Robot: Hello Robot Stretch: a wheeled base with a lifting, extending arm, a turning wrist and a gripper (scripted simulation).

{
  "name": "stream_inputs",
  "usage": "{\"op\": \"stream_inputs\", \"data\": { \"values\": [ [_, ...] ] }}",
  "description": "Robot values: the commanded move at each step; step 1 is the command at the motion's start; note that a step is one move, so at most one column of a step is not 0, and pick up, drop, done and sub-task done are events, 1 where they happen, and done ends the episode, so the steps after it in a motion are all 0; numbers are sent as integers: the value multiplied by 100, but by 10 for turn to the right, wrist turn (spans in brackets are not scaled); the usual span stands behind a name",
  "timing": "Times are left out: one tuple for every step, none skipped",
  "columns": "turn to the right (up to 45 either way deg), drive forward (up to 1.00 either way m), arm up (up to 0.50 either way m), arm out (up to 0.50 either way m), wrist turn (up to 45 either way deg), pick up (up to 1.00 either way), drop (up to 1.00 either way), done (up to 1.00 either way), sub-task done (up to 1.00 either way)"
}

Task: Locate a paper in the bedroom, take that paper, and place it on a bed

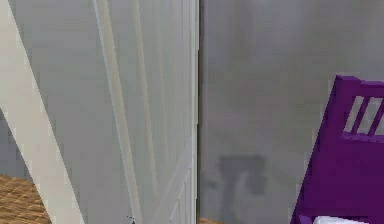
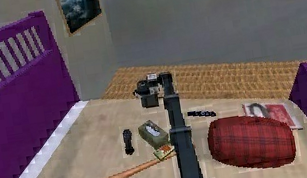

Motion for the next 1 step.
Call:
{"op": "stream_inputs", "data": {
  "values": [
    [0,0,0,-8,0,0,0,0,0]
  ]
}}
